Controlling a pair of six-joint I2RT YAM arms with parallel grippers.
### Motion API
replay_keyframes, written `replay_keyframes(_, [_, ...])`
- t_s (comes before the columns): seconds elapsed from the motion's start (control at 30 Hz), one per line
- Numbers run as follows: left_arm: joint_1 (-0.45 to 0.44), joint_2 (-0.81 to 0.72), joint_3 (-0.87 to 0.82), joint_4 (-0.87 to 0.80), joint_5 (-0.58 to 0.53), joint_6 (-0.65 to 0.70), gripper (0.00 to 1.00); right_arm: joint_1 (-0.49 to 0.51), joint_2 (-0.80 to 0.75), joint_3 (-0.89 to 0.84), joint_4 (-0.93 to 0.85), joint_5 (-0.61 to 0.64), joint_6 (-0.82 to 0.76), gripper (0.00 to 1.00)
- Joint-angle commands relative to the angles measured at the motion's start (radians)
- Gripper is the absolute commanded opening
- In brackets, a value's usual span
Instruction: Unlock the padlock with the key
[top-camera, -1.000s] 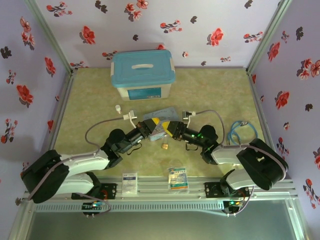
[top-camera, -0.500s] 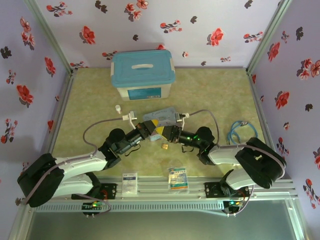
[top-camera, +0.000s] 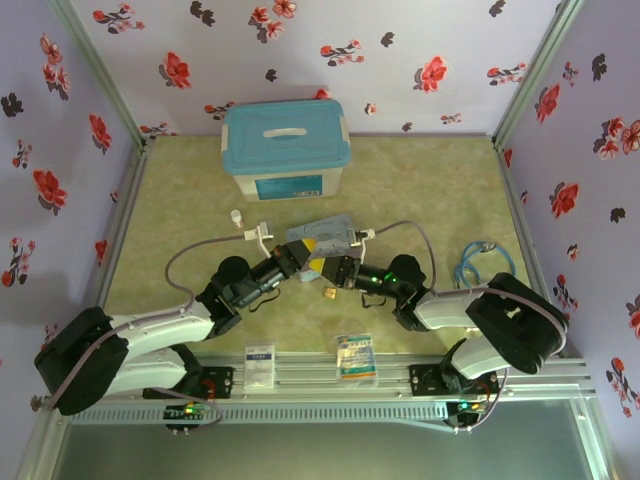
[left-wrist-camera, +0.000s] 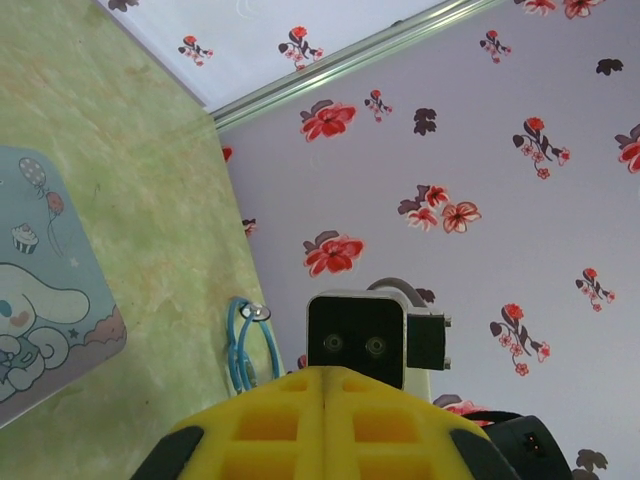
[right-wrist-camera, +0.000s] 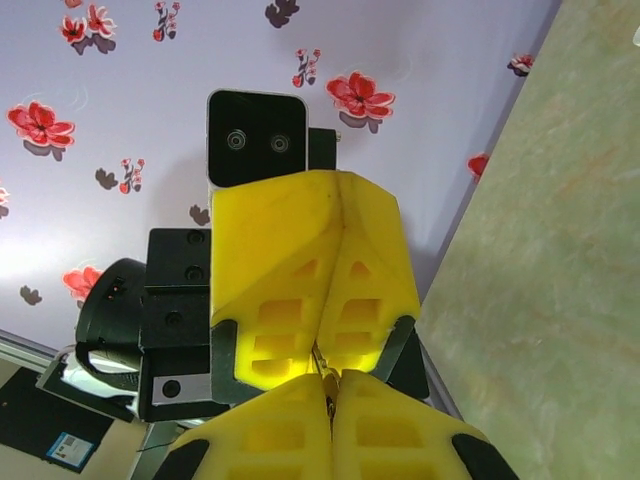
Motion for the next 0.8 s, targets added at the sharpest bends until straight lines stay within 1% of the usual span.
replay_keyframes(0.0, [0.008, -0.018, 0.019, -0.005, 0.003, 0.017, 0.0, 0.006, -0.025, -0.014, 0.046, 0.021, -0.033, 0.0])
replay_keyframes(0.03, [0.009, -0.019, 0.014, -0.001, 0.001, 0.018, 0.07, 0.006, -0.028, -0.017, 0.045, 0.027, -0.037, 0.0])
replay_keyframes(0.07, [0.011, -0.024, 0.012, -0.005, -0.002, 0.018, 0.22, 0.003, -0.03, -0.02, 0.046, 0.033, -0.042, 0.0])
replay_keyframes(0.1, [0.015, -0.032, 0.01, -0.016, -0.004, 0.018, 0.45, 0.004, -0.034, -0.024, 0.044, 0.042, -0.048, 0.0])
replay_keyframes(0.13, [0.021, -0.046, 0.008, -0.033, -0.007, 0.017, 0.6, 0.004, -0.036, -0.031, 0.033, 0.054, -0.056, 0.0])
replay_keyframes(0.17, [0.025, -0.061, 0.006, -0.053, -0.015, 0.019, 0.67, 0.003, -0.041, -0.035, 0.014, 0.063, -0.066, 0.0])
replay_keyframes(0.23, [0.029, -0.11, 0.009, -0.131, -0.042, 0.032, 0.69, 0.004, -0.065, -0.041, -0.054, 0.079, -0.096, 0.0])
replay_keyframes(0.3, [0.033, -0.168, 0.022, -0.253, -0.062, 0.049, 0.71, 0.004, -0.097, -0.047, -0.133, 0.096, -0.131, 0.0])
replay_keyframes(0.43, [0.034, -0.251, 0.032, -0.429, -0.081, 0.075, 0.73, 0.004, -0.155, -0.052, -0.287, 0.124, -0.199, 0.0])
replay_keyframes(0.53, [0.034, -0.264, 0.053, -0.562, -0.089, 0.087, 0.74, 0.004, -0.187, -0.047, -0.367, 0.139, -0.234, 0.0])
replay_keyframes(0.57, [0.031, -0.259, 0.07, -0.623, -0.093, 0.095, 0.74, 0.005, -0.197, -0.044, -0.396, 0.145, -0.245, 0.0])
replay_keyframes(0.6, [0.022, -0.252, 0.107, -0.729, -0.11, 0.106, 0.74, 0.004, -0.21, -0.038, -0.445, 0.155, -0.262, 0.0])
replay_keyframes(0.63, [0.006, -0.238, 0.143, -0.822, -0.134, 0.121, 0.75, 0.004, -0.232, -0.031, -0.51, 0.175, -0.281, 0.0])
replay_keyframes(0.67, [-0.009, -0.221, 0.162, -0.865, -0.148, 0.135, 0.76, 0.005, -0.253, -0.024, -0.577, 0.198, -0.297, 0.0])
replay_keyframes(0.7, [-0.024, -0.201, 0.171, -0.875, -0.15, 0.14, 0.76, 0.002, -0.284, -0.015, -0.674, 0.239, -0.318, 0.0])
replay_keyframes(0.77, [-0.052, -0.161, 0.17, -0.852, -0.148, 0.128, 0.76, 0.003, -0.352, 0.018, -0.92, 0.349, -0.369, 0.0])
